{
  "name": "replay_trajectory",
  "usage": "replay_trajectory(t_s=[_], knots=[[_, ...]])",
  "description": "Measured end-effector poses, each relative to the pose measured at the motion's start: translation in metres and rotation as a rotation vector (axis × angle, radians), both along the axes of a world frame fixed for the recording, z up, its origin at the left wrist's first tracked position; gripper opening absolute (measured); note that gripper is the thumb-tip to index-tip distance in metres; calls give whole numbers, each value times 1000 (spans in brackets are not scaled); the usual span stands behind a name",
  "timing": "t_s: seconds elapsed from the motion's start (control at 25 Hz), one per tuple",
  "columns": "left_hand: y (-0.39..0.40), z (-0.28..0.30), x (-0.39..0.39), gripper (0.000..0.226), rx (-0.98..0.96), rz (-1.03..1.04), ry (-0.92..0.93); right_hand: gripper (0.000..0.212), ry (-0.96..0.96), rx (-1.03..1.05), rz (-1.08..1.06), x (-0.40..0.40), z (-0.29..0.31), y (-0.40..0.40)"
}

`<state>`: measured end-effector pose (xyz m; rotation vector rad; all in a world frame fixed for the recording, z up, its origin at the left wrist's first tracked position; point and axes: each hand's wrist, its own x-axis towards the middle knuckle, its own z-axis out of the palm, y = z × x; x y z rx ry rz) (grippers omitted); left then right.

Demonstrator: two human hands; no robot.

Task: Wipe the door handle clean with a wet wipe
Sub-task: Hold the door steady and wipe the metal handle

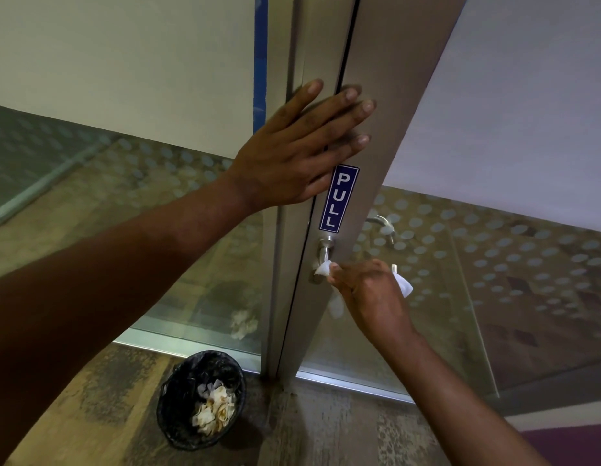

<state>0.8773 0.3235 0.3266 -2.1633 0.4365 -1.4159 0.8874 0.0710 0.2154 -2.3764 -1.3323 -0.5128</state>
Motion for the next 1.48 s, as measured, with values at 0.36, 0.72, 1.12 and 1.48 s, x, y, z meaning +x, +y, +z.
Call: replay_trajectory(t_s=[0.36,0.72,1.12,1.48], knots=[[2,-4,2,51,18,21,-9,22,-115,94,169,33,-42,-38],[5,-9,7,55,7,12,-61,24,-70,194,149,13,-39,-10],[8,-11,9,68,164,96,-35,30,-121,185,125,21,-39,-38],[11,-14,13,72,172,88,-41,51,-94,196,210,24,-43,-45]])
